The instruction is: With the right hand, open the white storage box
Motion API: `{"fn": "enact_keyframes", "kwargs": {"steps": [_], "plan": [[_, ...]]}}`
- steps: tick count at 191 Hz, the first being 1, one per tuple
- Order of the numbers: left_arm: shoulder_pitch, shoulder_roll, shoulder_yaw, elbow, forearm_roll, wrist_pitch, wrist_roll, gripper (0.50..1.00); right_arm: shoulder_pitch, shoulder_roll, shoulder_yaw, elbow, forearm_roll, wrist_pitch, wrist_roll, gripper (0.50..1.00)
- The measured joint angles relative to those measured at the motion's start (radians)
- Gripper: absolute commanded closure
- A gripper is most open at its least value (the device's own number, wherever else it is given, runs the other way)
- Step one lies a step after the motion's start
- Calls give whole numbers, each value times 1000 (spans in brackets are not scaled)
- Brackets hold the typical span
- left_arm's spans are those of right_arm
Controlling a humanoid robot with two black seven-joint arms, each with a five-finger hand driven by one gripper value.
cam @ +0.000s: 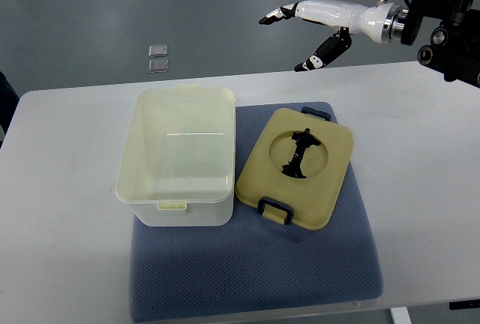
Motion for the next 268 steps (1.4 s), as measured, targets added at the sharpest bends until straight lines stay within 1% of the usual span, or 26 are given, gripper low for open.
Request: {"fn": "enact_keyframes", "kwargs": {"steps": [24, 60, 70, 84, 103, 117, 147, 173, 204, 235, 268], "plan": [[0, 0, 0, 0, 0, 0, 0, 500, -22, -2, 70, -22, 232, 46, 0, 644], [0, 0, 0, 0, 0, 0, 0, 500, -45, 9, 105, -100, 577, 56, -1, 644], [0, 0, 0, 0, 0, 0, 0, 500, -49, 27, 126, -128, 646, 56, -25, 644], [0, 0, 0, 0, 0, 0, 0, 500, -69, 49, 194, -162, 696, 57, -91, 644], [0, 0, 0, 0, 0, 1, 0, 500, -131, 65, 331, -219, 711, 59, -190, 642], [0, 0, 0, 0, 0, 0, 0, 500, -165, 81, 419, -264, 710, 61, -246, 638], [0, 0, 0, 0, 0, 0, 0, 500, -226, 125, 551, -333, 682, 73, -328, 621], [0, 0, 0, 0, 0, 0, 0, 500, -295, 147, 686, -377, 613, 114, -394, 621], [0, 0, 0, 0, 0, 0, 0, 500, -344, 183, 790, -408, 524, 149, -425, 619], [0, 0, 0, 0, 0, 0, 0, 500, -384, 211, 882, -428, 490, 154, -452, 613], [0, 0, 0, 0, 0, 0, 0, 500, -406, 255, 914, -435, 486, 152, -456, 597]]}}
